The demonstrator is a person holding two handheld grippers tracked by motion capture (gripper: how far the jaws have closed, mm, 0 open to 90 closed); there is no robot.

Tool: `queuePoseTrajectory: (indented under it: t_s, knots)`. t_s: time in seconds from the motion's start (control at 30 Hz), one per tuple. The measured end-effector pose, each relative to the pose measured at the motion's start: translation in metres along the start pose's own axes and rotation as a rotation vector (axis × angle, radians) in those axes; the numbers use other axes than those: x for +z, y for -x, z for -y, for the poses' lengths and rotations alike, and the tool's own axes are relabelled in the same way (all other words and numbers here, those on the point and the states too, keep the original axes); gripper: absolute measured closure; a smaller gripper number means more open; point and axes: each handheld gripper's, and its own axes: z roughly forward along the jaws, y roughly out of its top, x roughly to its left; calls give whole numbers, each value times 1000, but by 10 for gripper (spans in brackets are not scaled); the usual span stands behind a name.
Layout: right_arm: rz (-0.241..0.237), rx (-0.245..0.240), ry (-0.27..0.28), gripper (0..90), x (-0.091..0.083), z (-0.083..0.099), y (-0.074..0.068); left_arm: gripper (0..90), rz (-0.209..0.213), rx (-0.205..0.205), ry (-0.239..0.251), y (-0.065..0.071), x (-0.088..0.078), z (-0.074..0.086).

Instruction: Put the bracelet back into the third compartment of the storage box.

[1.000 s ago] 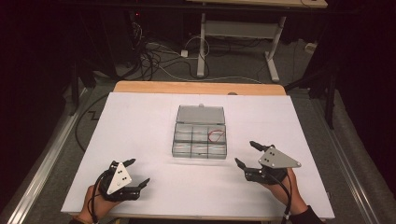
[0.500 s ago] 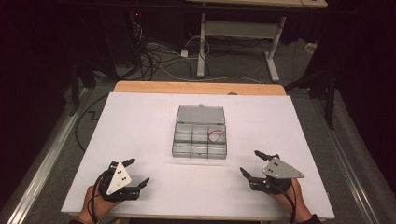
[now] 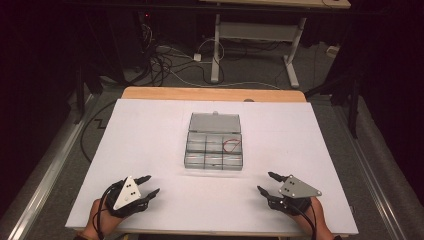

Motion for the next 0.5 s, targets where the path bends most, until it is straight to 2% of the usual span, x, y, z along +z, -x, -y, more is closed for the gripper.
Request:
queuePoseTrajectory:
  t_s: [0.17,0.27,0.37,0.5]
  knots:
    - [-24,4,-7,728,0,0,3,728,13,6,-5,0,-1,0]
    - [-30,-9,2,807,-2,-2,1,825,15,0,-11,-1,-1,-1]
    - [-33,-25,3,873,-2,-2,1,872,24,7,-25,-1,0,-1]
    - [-38,-28,4,900,-3,-2,2,874,19,15,-36,0,0,-2]
